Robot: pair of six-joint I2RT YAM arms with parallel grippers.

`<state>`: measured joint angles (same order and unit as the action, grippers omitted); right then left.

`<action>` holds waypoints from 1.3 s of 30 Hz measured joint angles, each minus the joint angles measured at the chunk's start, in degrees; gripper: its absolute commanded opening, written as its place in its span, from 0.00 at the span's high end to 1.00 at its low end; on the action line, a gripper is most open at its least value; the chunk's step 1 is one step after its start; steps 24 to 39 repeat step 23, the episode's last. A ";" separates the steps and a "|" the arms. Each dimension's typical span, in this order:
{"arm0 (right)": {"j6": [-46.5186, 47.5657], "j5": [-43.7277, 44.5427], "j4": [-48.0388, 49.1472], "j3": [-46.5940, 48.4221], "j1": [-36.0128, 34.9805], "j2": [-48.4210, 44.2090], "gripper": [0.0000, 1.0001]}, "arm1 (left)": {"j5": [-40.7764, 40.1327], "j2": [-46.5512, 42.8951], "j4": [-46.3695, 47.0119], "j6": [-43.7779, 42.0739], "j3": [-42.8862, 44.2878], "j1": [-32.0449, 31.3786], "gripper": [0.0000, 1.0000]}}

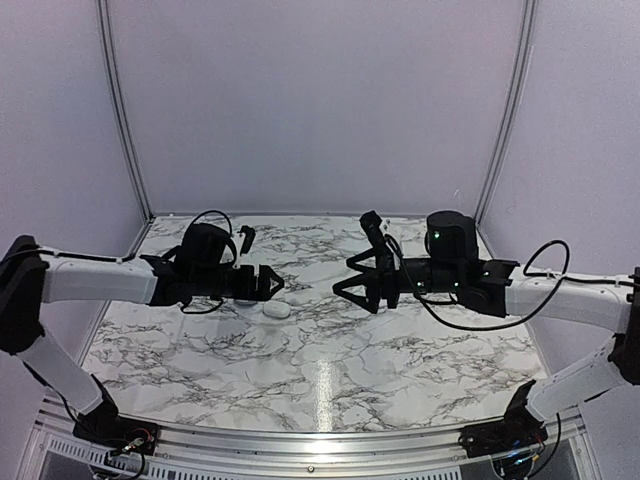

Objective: Insert the wireless bluetooth earbuds into the charging case
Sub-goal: Place the charging case with the earbuds at the center of the board.

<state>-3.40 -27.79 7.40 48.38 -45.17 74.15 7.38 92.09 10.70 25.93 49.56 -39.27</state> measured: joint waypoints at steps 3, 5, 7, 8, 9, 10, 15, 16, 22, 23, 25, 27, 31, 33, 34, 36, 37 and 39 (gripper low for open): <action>-1.68 -0.26 1.07 -0.39 1.99 0.46 0.08 | -2.80 -7.98 -3.67 -2.25 0.96 -1.70 0.01; -2.84 0.02 1.51 -0.44 3.13 0.92 0.06 | -5.11 -13.40 -5.62 -3.63 1.25 -1.97 0.01; -3.82 0.87 1.68 -0.44 4.02 1.18 0.03 | -7.67 -17.88 -7.67 -4.66 1.25 -1.60 0.01; -4.17 1.36 1.77 -0.44 4.44 1.25 0.02 | -9.07 -20.15 -8.94 -5.22 1.25 -1.25 0.01; -4.44 1.90 1.86 -0.44 4.81 1.27 0.02 | -10.49 -22.27 -10.08 -5.64 1.20 -0.81 0.01; -4.76 2.64 1.99 -0.48 5.09 1.27 0.01 | -11.78 -24.17 -11.10 -5.92 1.16 -0.35 0.01; -6.36 3.89 3.37 -1.70 7.67 1.75 0.01 | -16.41 -30.51 -13.51 -5.46 -1.03 2.58 0.01; -7.02 3.72 4.44 -2.62 8.81 2.10 0.01 | -16.96 -31.01 -13.66 -5.05 -1.95 3.61 0.01; -10.21 3.15 8.68 -8.66 14.05 4.66 0.01 | -19.28 -30.58 -15.82 -1.86 -7.96 6.82 0.01; -10.64 2.93 9.22 -9.44 14.64 5.03 0.01 | -19.54 -30.47 -16.11 -1.38 -8.59 7.06 0.01; -10.64 2.93 9.22 -9.44 14.64 5.03 0.01 | -19.54 -30.47 -16.11 -1.38 -8.59 7.06 0.01; -10.64 2.93 9.22 -9.44 14.64 5.03 0.01 | -19.54 -30.47 -16.11 -1.38 -8.59 7.06 0.01; -10.64 2.93 9.22 -9.44 14.64 5.03 0.01 | -19.54 -30.47 -16.11 -1.38 -8.59 7.06 0.01; -10.64 2.93 9.22 -9.44 14.64 5.03 0.01 | -19.54 -30.47 -16.11 -1.38 -8.59 7.06 0.01; -10.64 2.93 9.22 -9.44 14.64 5.03 0.01 | -19.54 -30.47 -16.11 -1.38 -8.59 7.06 0.01; -10.64 2.93 9.22 -9.44 14.64 5.03 0.01 | -19.54 -30.47 -16.11 -1.38 -8.59 7.06 0.01; -10.64 2.93 9.22 -9.44 14.64 5.03 0.01 | -19.54 -30.47 -16.11 -1.38 -8.59 7.06 0.01; -10.64 2.93 9.22 -9.44 14.64 5.03 0.01 | -19.54 -30.47 -16.11 -1.38 -8.59 7.06 0.01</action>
